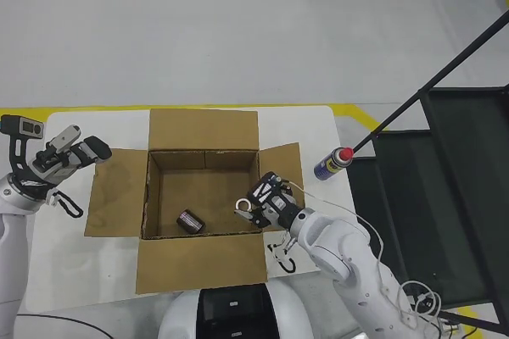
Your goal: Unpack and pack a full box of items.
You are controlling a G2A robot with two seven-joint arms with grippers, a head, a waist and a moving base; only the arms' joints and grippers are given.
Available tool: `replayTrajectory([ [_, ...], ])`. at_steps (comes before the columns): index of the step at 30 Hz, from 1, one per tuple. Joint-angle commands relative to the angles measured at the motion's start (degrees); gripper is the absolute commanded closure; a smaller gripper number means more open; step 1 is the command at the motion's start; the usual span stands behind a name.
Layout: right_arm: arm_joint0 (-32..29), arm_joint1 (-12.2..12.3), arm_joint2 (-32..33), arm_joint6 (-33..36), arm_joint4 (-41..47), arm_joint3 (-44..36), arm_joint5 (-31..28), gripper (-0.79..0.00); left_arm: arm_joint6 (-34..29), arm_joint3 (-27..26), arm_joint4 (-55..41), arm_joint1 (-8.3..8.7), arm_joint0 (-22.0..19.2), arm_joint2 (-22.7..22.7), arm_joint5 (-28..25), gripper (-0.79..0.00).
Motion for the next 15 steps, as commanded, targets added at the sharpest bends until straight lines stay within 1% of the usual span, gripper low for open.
replayTrajectory([
  [1, 0.00, 0.00, 0.00, 0.00, -0.02, 0.00, -0.01, -0.785, 0.00, 0.00, 0.00, 0.00, 0.00, 0.00, 0.00, -0.785],
  [9, 0.00, 0.00, 0.00, 0.00, -0.02, 0.00, -0.01, -0.785, 0.00, 0.00, 0.00, 0.00, 0.00, 0.00, 0.00, -0.785],
  [11, 0.65, -0.05, -0.93, 0.25, -0.57, 0.28, 0.26, -0.785, 0.00, 0.00, 0.00, 0.00, 0.00, 0.00, 0.00, -0.785],
  [13, 3.09, -0.40, -3.57, 3.96, -1.53, 0.54, 2.14, -0.785, 0.00, 0.00, 0.00, 0.00, 0.00, 0.00, 0.00, -0.785],
  [15, 6.66, -0.93, -7.37, 8.20, -1.38, 0.42, 2.69, -0.785, 0.00, 0.00, 0.00, 0.00, 0.00, 0.00, 0.00, -0.785],
])
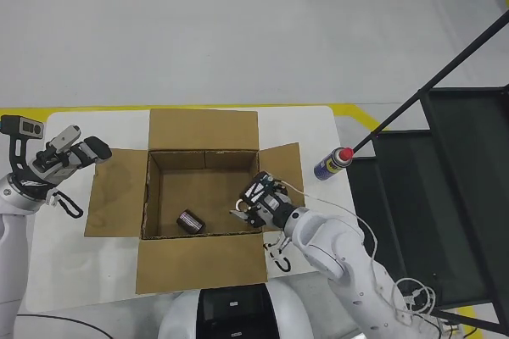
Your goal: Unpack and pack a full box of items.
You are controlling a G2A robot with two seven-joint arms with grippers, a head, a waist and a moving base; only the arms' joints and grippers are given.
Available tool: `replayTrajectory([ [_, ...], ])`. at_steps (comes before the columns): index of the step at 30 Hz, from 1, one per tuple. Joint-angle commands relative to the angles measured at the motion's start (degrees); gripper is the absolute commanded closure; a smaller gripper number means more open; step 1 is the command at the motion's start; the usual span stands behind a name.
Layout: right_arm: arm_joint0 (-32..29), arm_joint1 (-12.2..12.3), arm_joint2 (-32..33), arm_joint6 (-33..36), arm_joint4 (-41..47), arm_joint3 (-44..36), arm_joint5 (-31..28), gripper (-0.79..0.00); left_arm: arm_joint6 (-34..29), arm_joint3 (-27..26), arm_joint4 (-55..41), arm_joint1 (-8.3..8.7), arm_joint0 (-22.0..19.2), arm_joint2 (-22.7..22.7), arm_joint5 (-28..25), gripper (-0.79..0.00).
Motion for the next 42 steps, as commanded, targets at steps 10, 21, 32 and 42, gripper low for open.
replayTrajectory([
  [10, 19.82, -4.31, -17.54, 19.77, 5.78, 11.13, 7.44, -0.785, 0.00, 0.00, 0.00, 0.00, 0.00, 0.00, 0.00, -0.785],
  [21, 28.80, -7.84, -22.39, 23.18, 11.82, 24.13, 18.38, -0.785, 0.00, 0.00, 0.00, 0.00, 0.00, 0.00, 0.00, -0.785],
  [32, 28.80, -7.84, -22.39, 23.18, 11.82, 24.13, 18.38, -0.785, 0.00, 0.00, 0.00, 0.00, 0.00, 0.00, 0.00, -0.785],
  [42, 33.87, -10.19, -25.73, 24.14, 17.84, 31.38, 18.29, -0.785, 0.00, 0.00, 0.00, 0.00, 0.00, 0.00, 0.00, -0.785],
])
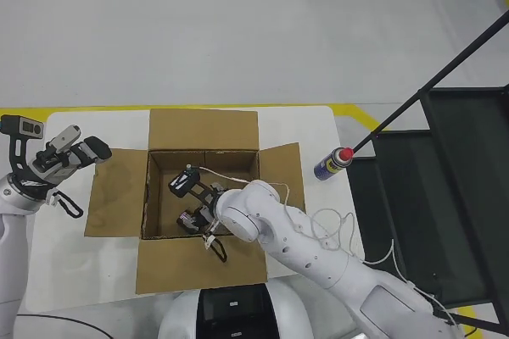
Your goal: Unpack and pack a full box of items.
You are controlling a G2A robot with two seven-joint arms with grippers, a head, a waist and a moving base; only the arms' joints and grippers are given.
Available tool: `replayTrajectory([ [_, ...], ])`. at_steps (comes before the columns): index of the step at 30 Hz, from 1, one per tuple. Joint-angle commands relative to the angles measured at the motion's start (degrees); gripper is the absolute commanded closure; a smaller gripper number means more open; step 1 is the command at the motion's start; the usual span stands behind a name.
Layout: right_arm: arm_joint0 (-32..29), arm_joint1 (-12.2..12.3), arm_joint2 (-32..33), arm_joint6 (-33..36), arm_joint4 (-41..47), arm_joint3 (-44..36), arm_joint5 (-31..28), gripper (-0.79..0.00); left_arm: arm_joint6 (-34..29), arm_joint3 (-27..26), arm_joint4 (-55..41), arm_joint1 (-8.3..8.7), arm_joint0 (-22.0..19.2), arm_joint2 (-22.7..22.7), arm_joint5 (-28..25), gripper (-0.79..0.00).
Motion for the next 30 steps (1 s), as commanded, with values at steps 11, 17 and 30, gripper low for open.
replayTrajectory([
  [11, 12.95, -7.31, -8.51, 1.76, 10.34, 19.86, 2.88, -0.785, 0.00, 0.00, 0.00, 0.00, 0.00, 0.00, 0.00, -0.785],
  [17, 15.94, -10.51, -11.51, 1.94, 14.03, 28.15, 1.93, -0.785, 0.00, 0.00, 0.00, 0.00, 0.00, 0.00, 0.00, -0.785],
  [30, 19.60, -16.04, -14.82, 0.19, 18.33, 42.44, -0.85, -0.785, 0.00, 0.00, 0.00, 0.00, 0.00, 0.00, 0.00, -0.785],
])
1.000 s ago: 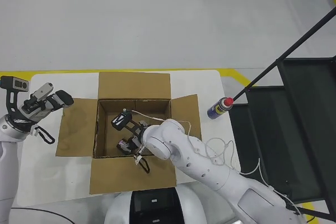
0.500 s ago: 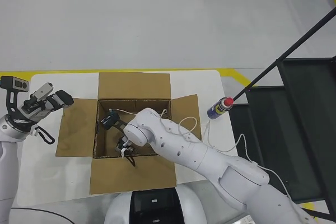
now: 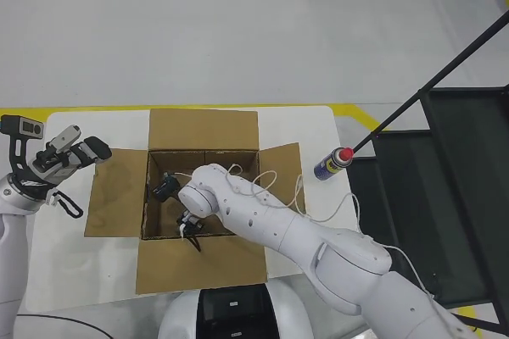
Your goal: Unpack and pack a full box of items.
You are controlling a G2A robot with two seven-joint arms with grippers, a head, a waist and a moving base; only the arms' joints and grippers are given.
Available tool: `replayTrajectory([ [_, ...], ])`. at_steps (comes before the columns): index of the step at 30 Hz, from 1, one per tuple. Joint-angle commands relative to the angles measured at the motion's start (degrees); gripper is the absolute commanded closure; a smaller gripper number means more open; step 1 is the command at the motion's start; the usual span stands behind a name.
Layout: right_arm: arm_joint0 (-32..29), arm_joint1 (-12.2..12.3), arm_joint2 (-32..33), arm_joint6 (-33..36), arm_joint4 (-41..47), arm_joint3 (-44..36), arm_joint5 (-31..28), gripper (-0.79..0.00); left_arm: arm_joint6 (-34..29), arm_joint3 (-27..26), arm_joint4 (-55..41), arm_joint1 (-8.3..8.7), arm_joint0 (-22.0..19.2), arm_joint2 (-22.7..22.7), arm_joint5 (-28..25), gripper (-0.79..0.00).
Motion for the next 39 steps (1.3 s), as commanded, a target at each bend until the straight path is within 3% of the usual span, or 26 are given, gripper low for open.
replayTrajectory([
  [1, 0.30, -0.76, -0.22, -0.68, 0.63, 2.18, -0.30, -0.785, 0.00, 0.00, 0.00, 0.00, 0.00, 0.00, 0.00, -0.785],
  [7, 0.79, -2.77, -0.52, -2.87, 2.52, 7.68, -1.98, -0.785, 0.00, 0.00, 0.00, 0.00, 0.00, 0.00, 0.00, -0.785],
  [8, 0.90, -3.07, -0.55, -3.06, 2.79, 8.42, -2.39, -0.748, 0.00, 0.00, 0.00, 0.00, 0.00, 0.00, 0.00, -0.785],
  [9, 1.05, -3.35, -0.58, -3.26, 2.96, 9.16, -2.65, -0.625, 0.00, 0.00, 0.00, 0.00, 0.00, 0.00, 0.00, -0.785],
  [10, 1.23, -3.63, -0.59, -3.47, 3.09, 9.83, -2.84, -0.249, 0.00, 0.00, 0.00, 0.00, 0.00, 0.00, 0.00, -0.785],
  [11, 1.43, -3.88, -0.59, -3.62, 3.19, 10.46, -3.03, -0.025, 0.00, 0.00, 0.00, 0.00, 0.00, 0.00, 0.00, -0.785],
  [12, 1.63, -4.11, -0.54, -3.77, 3.34, 10.95, -3.22, 0.000, 0.00, 0.00, 0.00, 0.00, 0.00, 0.00, 0.00, -0.785],
  [26, 2.78, -4.19, 1.48, -4.73, 1.98, 11.88, -3.44, 0.000, 0.00, 0.00, 0.00, 0.00, 0.00, 0.00, 0.00, -0.785],
  [39, 1.27, -1.17, 4.44, -4.25, -4.90, 3.84, 1.68, 0.000, 0.00, 0.00, 0.00, 0.00, 0.00, 0.00, 0.00, -0.785],
])
